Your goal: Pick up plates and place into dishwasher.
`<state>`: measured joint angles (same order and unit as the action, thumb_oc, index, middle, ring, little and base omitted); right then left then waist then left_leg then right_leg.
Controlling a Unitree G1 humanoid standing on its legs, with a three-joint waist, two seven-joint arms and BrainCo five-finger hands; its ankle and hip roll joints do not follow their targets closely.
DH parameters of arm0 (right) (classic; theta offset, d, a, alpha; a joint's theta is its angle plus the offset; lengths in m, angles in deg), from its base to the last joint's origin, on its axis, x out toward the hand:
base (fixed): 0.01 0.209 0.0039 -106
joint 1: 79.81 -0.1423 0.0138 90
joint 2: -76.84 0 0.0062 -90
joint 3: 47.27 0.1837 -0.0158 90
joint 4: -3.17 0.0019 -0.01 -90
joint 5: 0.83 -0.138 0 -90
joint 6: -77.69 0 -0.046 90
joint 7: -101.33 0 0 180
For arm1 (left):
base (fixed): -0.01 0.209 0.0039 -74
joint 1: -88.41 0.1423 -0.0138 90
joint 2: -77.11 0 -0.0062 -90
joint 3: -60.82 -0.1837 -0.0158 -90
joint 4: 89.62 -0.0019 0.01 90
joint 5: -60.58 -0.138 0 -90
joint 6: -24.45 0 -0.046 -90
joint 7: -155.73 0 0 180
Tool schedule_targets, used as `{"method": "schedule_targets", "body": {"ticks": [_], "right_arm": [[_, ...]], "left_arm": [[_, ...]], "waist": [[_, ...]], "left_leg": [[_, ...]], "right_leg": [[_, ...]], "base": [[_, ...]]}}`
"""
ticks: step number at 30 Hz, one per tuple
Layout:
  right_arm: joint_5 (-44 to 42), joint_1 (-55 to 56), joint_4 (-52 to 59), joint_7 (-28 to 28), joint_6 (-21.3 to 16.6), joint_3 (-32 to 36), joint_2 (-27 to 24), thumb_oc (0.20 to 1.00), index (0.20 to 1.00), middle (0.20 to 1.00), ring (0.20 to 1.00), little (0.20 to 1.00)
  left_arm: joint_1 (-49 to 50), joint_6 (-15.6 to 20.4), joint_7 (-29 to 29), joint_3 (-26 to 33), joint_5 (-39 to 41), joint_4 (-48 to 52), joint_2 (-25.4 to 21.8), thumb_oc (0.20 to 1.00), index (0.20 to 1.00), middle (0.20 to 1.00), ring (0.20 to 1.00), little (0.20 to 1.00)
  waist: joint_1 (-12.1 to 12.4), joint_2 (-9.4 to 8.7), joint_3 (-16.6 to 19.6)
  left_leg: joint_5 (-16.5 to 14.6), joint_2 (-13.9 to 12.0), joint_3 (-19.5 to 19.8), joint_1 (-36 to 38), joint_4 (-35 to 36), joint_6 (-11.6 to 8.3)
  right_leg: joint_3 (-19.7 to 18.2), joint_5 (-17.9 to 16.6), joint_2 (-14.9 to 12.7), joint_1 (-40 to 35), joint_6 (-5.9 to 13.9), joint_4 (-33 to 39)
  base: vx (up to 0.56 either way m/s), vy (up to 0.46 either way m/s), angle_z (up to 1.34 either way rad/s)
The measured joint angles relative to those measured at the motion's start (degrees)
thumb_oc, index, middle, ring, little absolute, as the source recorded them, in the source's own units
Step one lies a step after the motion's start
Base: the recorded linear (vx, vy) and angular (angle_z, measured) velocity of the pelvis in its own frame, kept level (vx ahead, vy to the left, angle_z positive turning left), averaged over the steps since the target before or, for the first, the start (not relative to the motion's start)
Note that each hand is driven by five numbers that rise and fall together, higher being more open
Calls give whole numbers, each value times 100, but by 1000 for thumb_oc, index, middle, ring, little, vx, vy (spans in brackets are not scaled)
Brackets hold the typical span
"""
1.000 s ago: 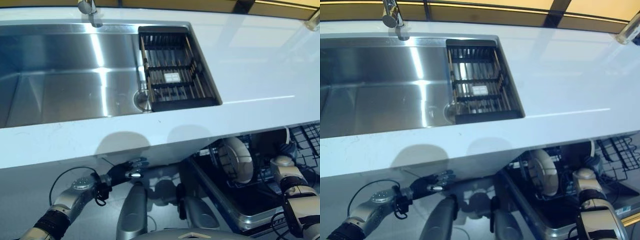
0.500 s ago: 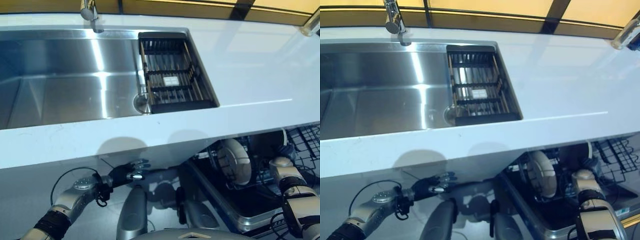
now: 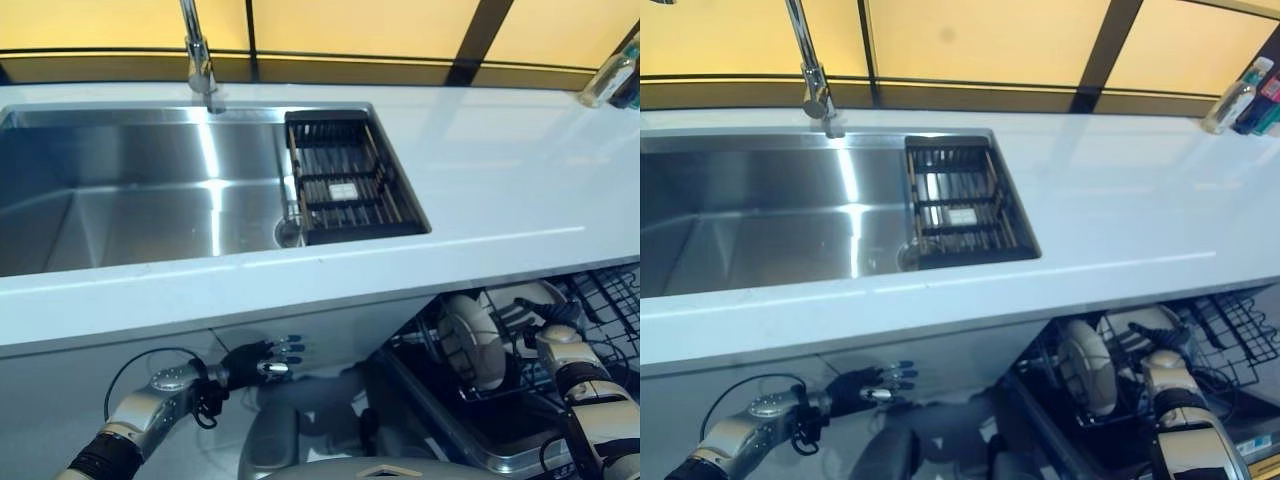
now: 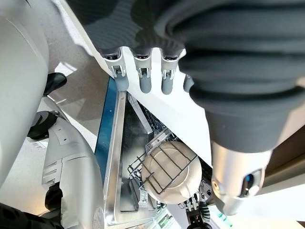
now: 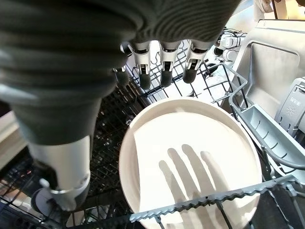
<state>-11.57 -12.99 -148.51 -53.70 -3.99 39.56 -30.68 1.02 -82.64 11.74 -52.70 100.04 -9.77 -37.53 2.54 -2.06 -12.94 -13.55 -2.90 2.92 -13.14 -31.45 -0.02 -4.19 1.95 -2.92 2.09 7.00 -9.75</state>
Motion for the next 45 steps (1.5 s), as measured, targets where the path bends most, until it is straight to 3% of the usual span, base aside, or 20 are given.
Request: {"method": "schedule_targets", "body": {"ticks": [11,16,19,25,30,36,39,42,45], "right_arm": [[-25,128,49,236,-59,37,8,1000,1000,1000,1000,1000],[-335,798,1393,761,-461,300,89,1000,1000,1000,1000,1000],[-615,1271,2215,1074,-802,587,337,1000,1000,1000,1000,1000],[-1556,2181,2710,777,-1554,1153,1211,1000,1000,1000,1000,1000],[-1714,2519,2763,590,-1642,1136,1472,1000,1000,1000,1000,1000],[-2482,2497,2490,220,-1731,1125,1472,1000,1000,1000,1000,1000],[-2731,2396,2070,234,-1946,1117,1479,1000,1000,1000,1000,1000],[-2816,2254,1968,462,-2211,1122,1479,1000,1000,1000,1000,1000],[-2728,2122,1962,1061,-2525,1135,1488,1000,1000,1000,1000,1000]], "left_arm": [[179,4,18,-4,2,-2,13,1000,1000,1000,1000,1000],[451,155,18,4,1,-2,126,1000,1000,1000,1000,1000],[730,296,10,15,-7,-9,328,1000,1000,1000,1000,1000],[889,699,-146,69,-183,-434,779,1000,1000,1000,1000,1000],[1021,854,-241,226,-269,-496,977,1000,1000,1000,1000,1000],[1050,904,-244,229,-270,-537,969,1000,1000,1000,1000,1000],[1057,903,-243,223,-269,-537,963,1000,1000,1000,1000,1000],[1058,903,-244,219,-266,-535,964,1000,1000,1000,1000,1000],[1064,911,-294,147,-259,-535,950,1000,1000,1000,1000,1000]], "waist": [[-21,112,234],[-45,128,335],[-241,108,447],[-616,16,700],[-746,32,743],[-620,46,741],[-560,101,690],[-477,225,613],[-481,281,601]], "left_leg": [[-13,21,-147,58,-10,54],[-17,30,-304,163,81,84],[-9,60,-407,230,187,124],[-3,83,-541,387,391,143],[13,110,-592,465,490,153],[45,106,-516,455,514,122],[64,111,-426,441,514,112],[77,107,-406,435,518,112],[98,105,-420,432,562,114]], "right_leg": [[-147,-12,-43,2,14,3],[-264,-11,-80,12,13,35],[-329,-11,-131,2,13,67],[-434,1,-193,-18,38,90],[-465,0,-242,-24,89,102],[-390,4,-233,-31,93,99],[-300,13,-227,-56,82,97],[-285,16,-225,-49,76,94],[-261,39,-229,-34,61,86]], "base": [[-6,46,-5],[-12,124,-12],[-1,112,-12],[-7,77,-11],[-7,21,-7],[-7,-23,6],[-4,-34,14],[1,-1,2],[27,38,5]]}}
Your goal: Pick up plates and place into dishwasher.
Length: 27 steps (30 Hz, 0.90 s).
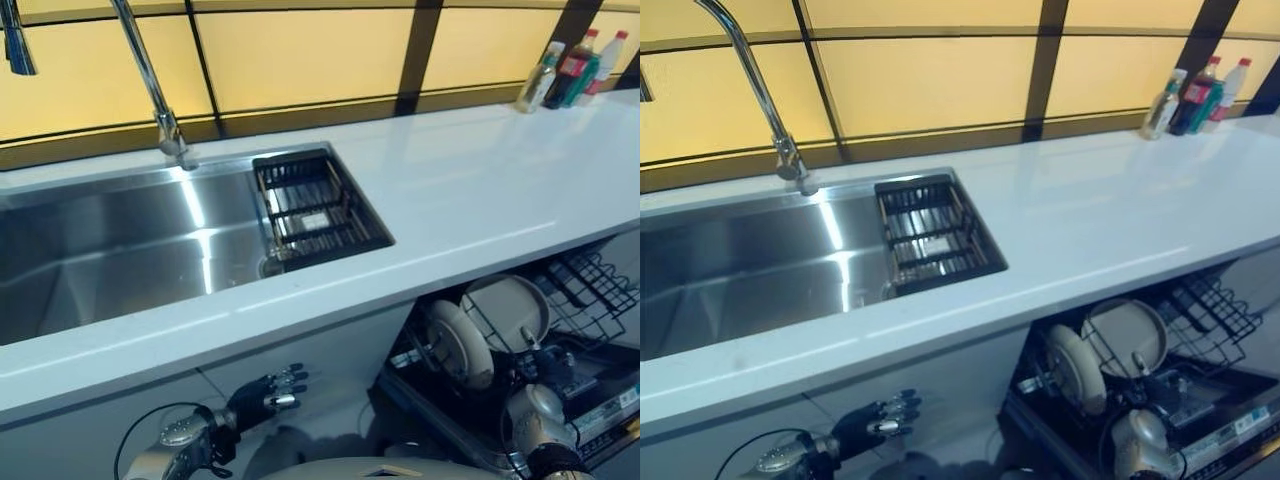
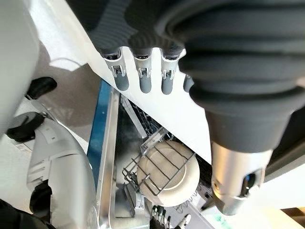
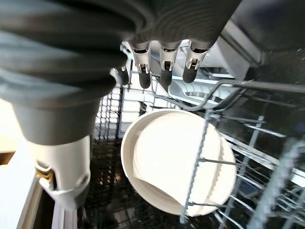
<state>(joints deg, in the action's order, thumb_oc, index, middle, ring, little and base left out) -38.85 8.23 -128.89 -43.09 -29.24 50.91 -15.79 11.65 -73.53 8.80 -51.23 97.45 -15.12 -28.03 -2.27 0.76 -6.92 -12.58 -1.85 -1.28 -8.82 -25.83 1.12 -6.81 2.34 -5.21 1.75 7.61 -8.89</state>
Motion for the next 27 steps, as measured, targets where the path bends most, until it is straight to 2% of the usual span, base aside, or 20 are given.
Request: {"method": "schedule_targets", "body": {"ticks": [3,5,10,13,17,23,27], "right_arm": [[275,-34,0,597,-297,70,7,1000,1000,1000,1000,1000],[423,-29,0,813,-362,114,7,1000,1000,1000,1000,1000],[747,26,-1,1144,-417,294,1,1000,1000,1000,1000,1000],[814,99,-3,1115,-418,315,-6,1000,1000,1000,1000,1000],[437,298,-222,305,-414,443,-26,1000,1000,1000,1000,1000],[-445,325,-566,-1269,-436,465,-122,1000,1000,1000,1000,1000],[-743,285,-636,-1770,-436,464,-173,1000,1000,1000,1000,1000]], "left_arm": [[23,51,-58,-168,5,0,-5,1000,1000,1000,1000,1000],[66,83,-91,-178,7,0,-7,1000,1000,1000,1000,1000],[93,173,-157,-263,45,-1,-22,1000,1000,1000,1000,1000],[129,274,-162,-398,106,-2,2,1000,1000,1000,1000,1000],[185,355,-166,-407,123,-4,28,1000,1000,1000,1000,1000],[186,389,-161,-423,265,-8,35,1000,1000,1000,1000,1000],[194,389,-157,-478,272,-7,37,1000,1000,1000,1000,1000]], "waist": [[-14,5,3],[-62,7,5],[-181,96,-18],[-324,211,-4],[-467,325,36],[-467,368,43],[-447,511,-93]], "left_leg": [[6,6,-13,19,55,-5],[13,21,-24,47,95,-15],[66,72,-107,231,276,-47],[80,89,-139,260,339,-41],[106,102,-179,348,456,-51],[146,108,-195,433,518,-73],[171,147,-181,409,518,-39]], "right_leg": [[0,14,-7,-1,-6,-7],[-1,28,-23,-8,-5,-5],[-37,55,-88,-74,20,-8],[-64,79,-109,-58,17,-18],[-91,93,-130,-64,38,-35],[-91,225,-151,15,1,-269],[-91,283,-178,101,2,-403]], "base": [[66,52,0],[64,54,0],[18,55,-5],[21,54,-6],[12,18,-4],[-1,18,-1],[-13,57,3]]}}
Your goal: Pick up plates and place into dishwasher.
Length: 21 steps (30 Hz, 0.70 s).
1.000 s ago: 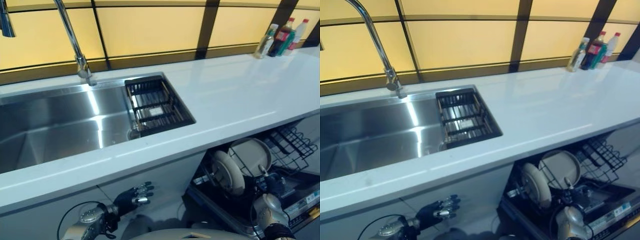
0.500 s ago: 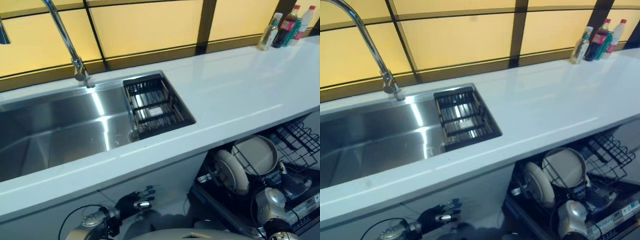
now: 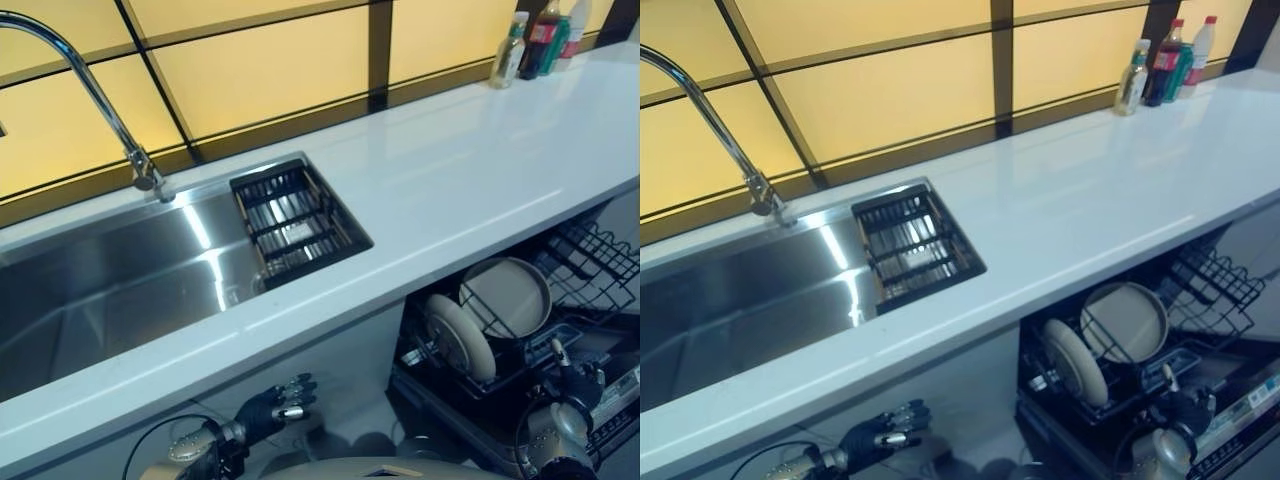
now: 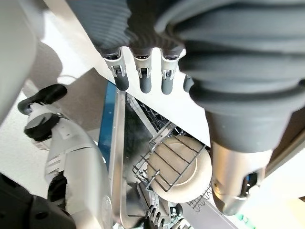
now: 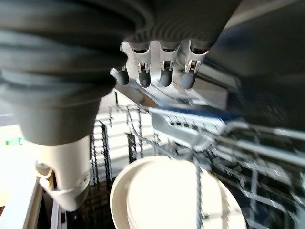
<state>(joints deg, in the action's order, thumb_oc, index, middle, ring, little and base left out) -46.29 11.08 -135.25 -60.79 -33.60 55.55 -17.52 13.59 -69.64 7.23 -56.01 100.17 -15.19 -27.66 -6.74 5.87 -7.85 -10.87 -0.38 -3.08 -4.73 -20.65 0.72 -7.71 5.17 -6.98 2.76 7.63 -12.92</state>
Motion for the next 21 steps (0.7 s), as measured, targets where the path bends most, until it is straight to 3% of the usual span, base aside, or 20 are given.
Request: {"method": "schedule_targets", "body": {"ticks": [3,11,21], "right_arm": [[-64,-28,-23,-127,4,-1,-26,1000,1000,1000,1000,1000],[-489,-215,-466,-6,26,103,-27,1000,1000,1000,1000,1000],[-1232,-809,-1352,974,260,236,-71,1000,1000,1000,1000,1000]], "left_arm": [[28,2,1,-119,1,2,20,1000,1000,1000,1000,1000],[106,3,1,-129,0,24,143,1000,1000,1000,1000,1000],[120,-151,-5,-375,-10,91,-168,1000,1000,1000,1000,1000]], "waist": [[13,79,-34],[159,31,-60],[745,-107,-134]], "left_leg": [[2,5,-14,-8,7,-26],[35,-29,63,50,2,-77],[-27,-92,548,54,-240,-155]], "right_leg": [[8,55,-12,63,-2,-100],[90,108,47,-40,-37,-158],[380,193,196,-394,-148,-145]], "base": [[53,4,4],[89,-41,5],[98,-81,22]]}}
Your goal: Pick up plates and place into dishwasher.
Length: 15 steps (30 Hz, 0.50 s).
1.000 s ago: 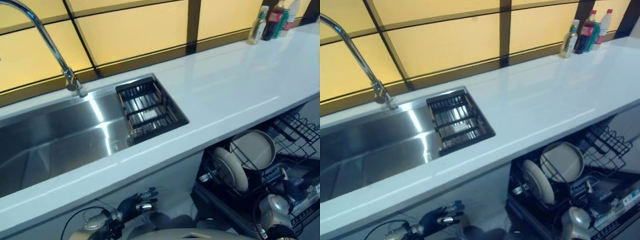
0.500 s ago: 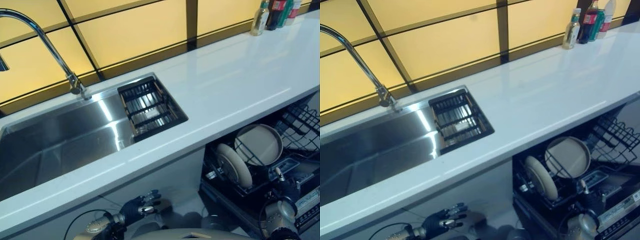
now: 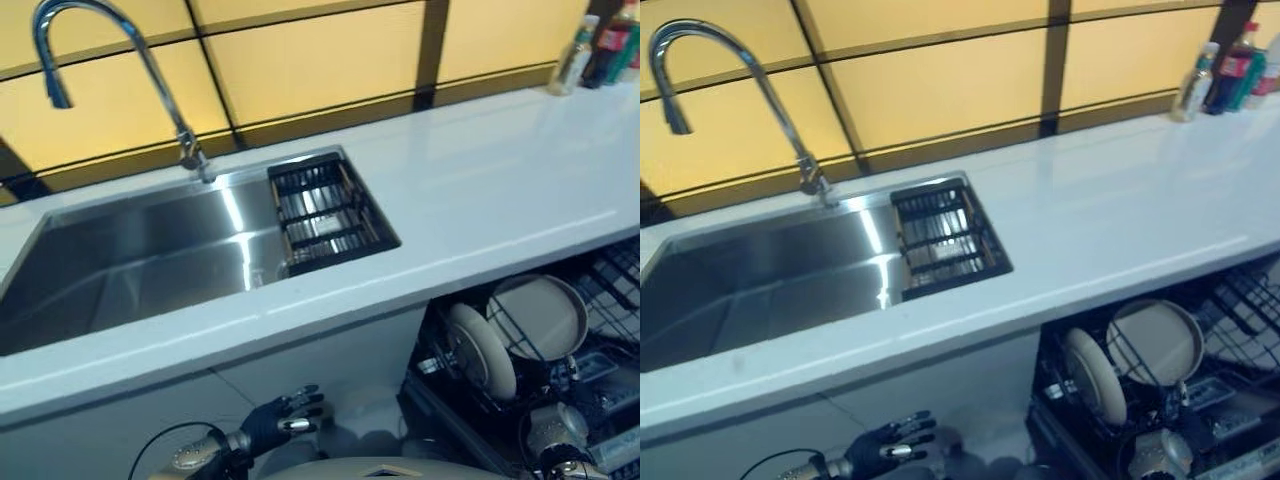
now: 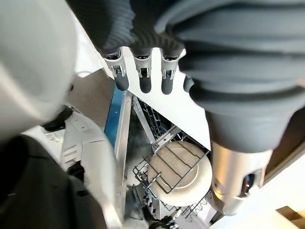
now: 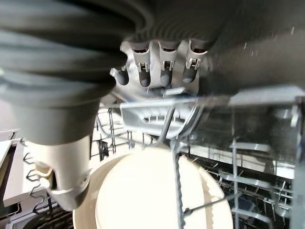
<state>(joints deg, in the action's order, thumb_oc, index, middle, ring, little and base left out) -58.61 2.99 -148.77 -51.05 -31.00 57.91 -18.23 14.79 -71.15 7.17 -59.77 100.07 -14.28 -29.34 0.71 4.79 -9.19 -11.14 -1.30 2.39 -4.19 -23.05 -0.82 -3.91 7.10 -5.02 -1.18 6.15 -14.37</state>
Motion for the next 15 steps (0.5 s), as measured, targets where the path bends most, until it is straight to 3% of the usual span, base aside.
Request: {"method": "schedule_targets", "body": {"ticks": [8,15], "right_arm": [[-751,-287,-635,635,-76,11,44,1000,1000,1000,1000,1000],[-1894,-293,-809,181,-426,9,212,1000,1000,1000,1000,1000]], "left_arm": [[-5,-47,-42,-22,-23,64,-187,1000,1000,1000,1000,1000],[-2,-225,-67,-31,-87,200,-315,1000,1000,1000,1000,1000]], "waist": [[398,-212,24],[482,-363,173]], "left_leg": [[-56,-101,341,-90,-187,-103],[-118,-168,391,-64,-275,-172]], "right_leg": [[189,73,199,-177,-129,33],[250,71,285,-286,-159,96]], "base": [[98,-75,20],[56,-37,4]]}}
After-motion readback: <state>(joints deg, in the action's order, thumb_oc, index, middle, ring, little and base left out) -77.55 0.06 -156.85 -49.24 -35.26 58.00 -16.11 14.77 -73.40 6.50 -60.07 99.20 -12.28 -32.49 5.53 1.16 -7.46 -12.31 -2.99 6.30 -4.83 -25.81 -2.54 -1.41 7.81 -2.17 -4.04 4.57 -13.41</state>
